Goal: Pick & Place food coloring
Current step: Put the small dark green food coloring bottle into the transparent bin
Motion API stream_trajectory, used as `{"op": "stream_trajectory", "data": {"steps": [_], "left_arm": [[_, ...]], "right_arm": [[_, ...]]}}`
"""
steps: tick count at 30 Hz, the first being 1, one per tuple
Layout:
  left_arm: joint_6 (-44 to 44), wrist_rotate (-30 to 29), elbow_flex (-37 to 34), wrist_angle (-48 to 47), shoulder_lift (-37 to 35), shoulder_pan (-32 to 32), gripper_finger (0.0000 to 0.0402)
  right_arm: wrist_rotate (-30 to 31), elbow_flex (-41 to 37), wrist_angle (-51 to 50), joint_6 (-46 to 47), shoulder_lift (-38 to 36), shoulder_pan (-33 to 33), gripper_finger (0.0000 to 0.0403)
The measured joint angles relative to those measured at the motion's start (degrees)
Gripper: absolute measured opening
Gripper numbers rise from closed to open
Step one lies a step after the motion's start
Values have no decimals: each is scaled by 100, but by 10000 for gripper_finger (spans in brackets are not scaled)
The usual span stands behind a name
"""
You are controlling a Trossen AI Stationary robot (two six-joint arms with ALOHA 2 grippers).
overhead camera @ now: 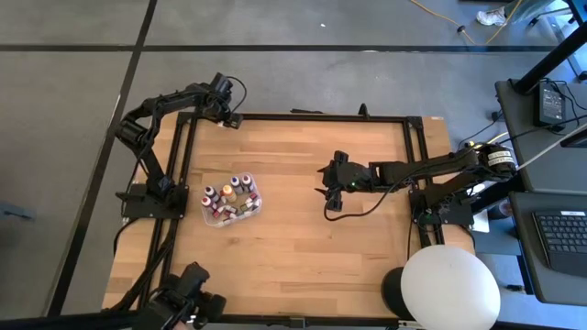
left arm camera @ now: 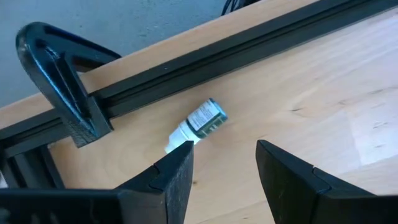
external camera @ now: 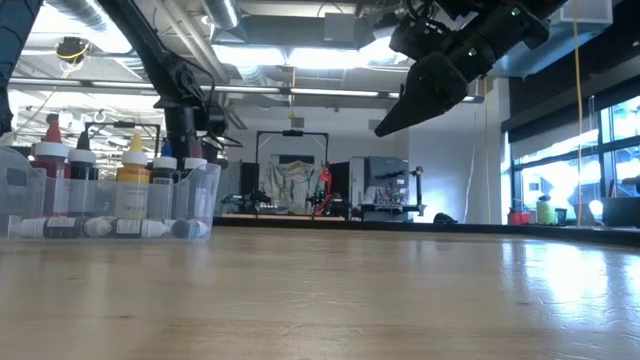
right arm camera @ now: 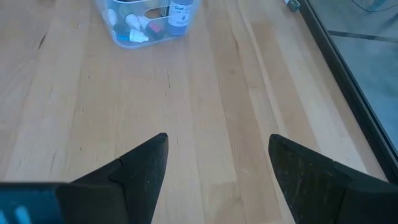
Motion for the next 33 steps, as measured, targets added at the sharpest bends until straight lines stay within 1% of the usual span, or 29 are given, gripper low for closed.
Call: {"op": "stream_trajectory", "data": {"steps": [4, 12, 22, 29, 33], "left_arm": [[2, -105, 0, -2, 0, 5, 170], [4, -110, 0, 3, 10, 0, 171], [123, -114, 0, 131, 645, 2, 173], [254, -132, 4, 243, 711, 0, 169], [-53, -311, -2, 364, 688, -3, 171]], "right_arm": [[0, 0, -2, 4, 0, 0, 280], [0, 0, -2, 6, 0, 0, 280], [0, 0, -6, 8, 0, 0, 280], [1, 0, -15, -1, 0, 0, 280], [2, 0, -22, -19, 0, 0, 280]]}}
